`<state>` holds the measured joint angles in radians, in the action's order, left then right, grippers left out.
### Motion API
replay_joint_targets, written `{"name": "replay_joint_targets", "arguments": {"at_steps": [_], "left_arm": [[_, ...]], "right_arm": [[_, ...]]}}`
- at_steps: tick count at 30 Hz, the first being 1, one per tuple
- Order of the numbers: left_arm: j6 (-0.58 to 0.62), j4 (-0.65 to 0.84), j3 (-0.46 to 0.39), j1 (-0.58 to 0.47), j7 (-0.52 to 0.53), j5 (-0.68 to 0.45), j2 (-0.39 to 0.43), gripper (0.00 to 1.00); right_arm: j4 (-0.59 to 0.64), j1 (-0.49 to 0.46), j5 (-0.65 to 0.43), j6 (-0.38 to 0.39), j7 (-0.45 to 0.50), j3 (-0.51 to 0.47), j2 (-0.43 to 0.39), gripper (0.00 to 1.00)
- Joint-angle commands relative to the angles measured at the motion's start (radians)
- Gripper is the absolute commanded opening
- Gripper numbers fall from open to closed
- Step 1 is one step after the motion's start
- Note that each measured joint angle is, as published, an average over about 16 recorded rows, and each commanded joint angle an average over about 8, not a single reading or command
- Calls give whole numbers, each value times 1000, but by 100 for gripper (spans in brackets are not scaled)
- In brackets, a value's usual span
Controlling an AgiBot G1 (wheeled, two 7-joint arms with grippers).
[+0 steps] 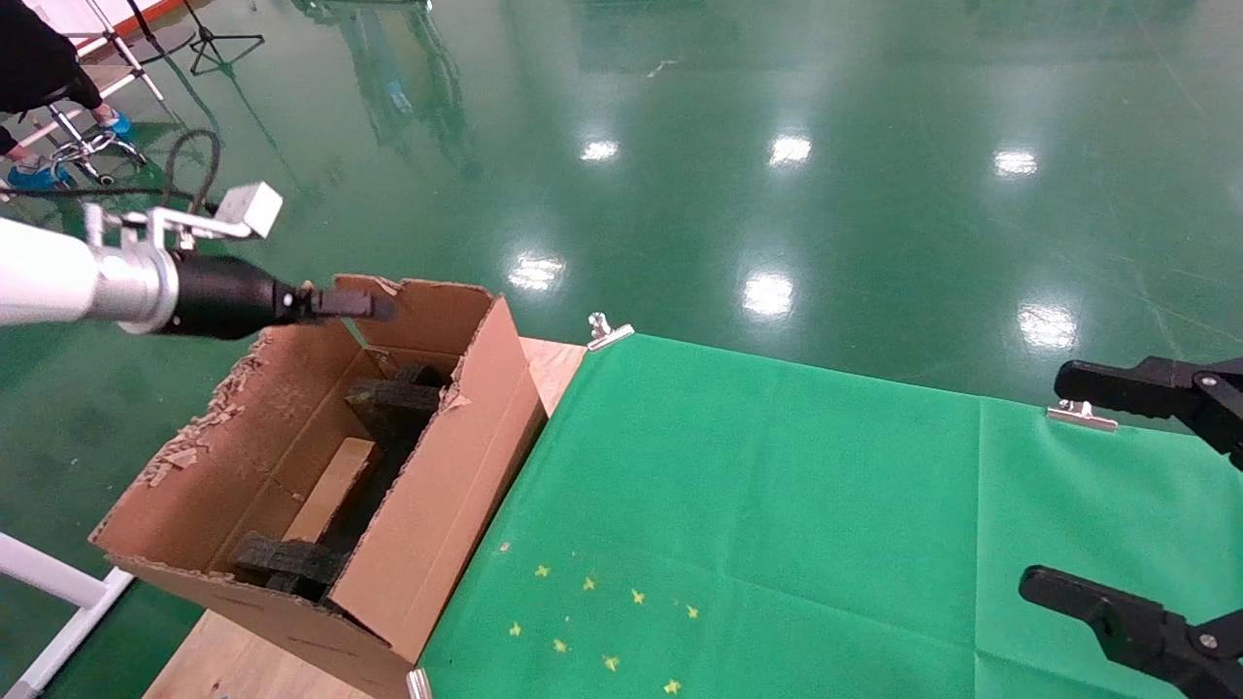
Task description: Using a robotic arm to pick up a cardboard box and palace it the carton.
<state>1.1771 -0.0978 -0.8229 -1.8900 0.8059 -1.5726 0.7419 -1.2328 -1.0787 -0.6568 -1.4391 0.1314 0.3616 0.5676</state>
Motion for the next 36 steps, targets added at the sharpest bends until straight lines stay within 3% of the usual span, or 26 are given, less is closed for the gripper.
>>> {"name": "replay_joint_targets", "arguments": {"at_steps": [1,9,16,36], "left_arm": [[69,-11,26,-21,9,41,-21,100],[184,-9,64,-39,44,106,-44,100],[166,-31,67,-19,26,109,-41,100],[216,-399,219,247,-179,343,-70,100]], "right_arm": [[0,0,0,0,0,0,0,100],[0,0,0,0,0,0,0,100],[0,0,0,0,0,0,0,100],[0,0,0,0,0,0,0,100]]}}
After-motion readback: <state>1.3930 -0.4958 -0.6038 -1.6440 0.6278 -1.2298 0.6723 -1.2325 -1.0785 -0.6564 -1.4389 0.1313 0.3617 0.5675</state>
